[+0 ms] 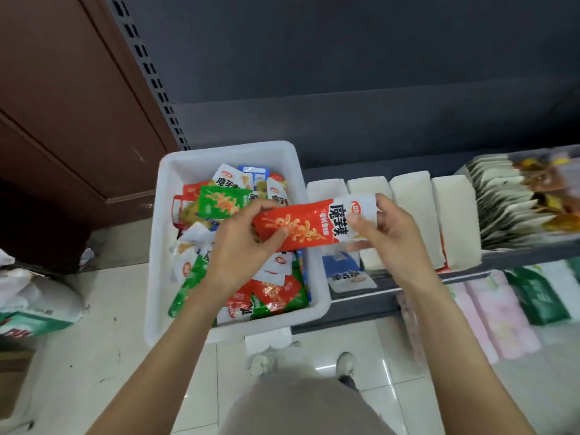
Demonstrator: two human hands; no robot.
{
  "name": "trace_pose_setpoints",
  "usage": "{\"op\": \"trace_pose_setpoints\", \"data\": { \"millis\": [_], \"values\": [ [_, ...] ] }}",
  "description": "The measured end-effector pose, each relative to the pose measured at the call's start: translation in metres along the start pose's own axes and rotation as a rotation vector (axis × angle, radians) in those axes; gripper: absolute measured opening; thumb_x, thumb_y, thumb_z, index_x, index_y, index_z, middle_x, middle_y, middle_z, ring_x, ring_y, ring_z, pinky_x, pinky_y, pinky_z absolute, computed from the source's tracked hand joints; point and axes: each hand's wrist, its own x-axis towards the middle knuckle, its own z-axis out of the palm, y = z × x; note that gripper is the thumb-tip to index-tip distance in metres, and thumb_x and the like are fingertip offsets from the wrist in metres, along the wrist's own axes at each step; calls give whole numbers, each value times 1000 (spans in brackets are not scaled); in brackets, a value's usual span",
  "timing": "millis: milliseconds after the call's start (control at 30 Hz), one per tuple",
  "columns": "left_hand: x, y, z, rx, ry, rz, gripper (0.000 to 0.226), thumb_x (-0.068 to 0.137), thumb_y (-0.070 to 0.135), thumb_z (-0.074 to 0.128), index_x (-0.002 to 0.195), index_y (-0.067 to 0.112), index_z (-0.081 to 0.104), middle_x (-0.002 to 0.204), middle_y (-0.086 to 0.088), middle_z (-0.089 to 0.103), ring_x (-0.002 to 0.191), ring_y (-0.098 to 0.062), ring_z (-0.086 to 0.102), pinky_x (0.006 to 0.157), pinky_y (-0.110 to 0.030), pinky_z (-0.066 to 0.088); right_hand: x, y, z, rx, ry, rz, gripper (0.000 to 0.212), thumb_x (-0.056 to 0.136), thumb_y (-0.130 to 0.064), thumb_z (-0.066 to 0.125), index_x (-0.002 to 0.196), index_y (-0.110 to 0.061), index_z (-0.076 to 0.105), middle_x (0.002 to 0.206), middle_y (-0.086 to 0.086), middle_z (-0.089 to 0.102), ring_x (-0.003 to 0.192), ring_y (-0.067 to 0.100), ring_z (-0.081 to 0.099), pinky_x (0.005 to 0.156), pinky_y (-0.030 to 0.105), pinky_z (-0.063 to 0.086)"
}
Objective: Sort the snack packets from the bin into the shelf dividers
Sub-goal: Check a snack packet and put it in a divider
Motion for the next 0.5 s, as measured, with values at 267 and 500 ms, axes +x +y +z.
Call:
{"op": "trace_pose_setpoints", "data": {
  "millis": [267,500],
  "values": [
    [0,70,149,73,-28,172,25,87,17,65,111,22,60,109,7,60,98,-4,56,87,-21,48,-53,40,-183,-120,589,-186,13,90,-22,64,87,-32,58,84,-7,70,77,15,69,61,42,58],
    [-8,77,267,466,-203,214,33,87,33,62,119,26,57,113,6,61,102,-14,54,80,-23,38,-52,85,-254,-740,517,-427,19,89,-9,62,108,-8,66,75,9,69,53,13,56,58,16,41]
  ]
}}
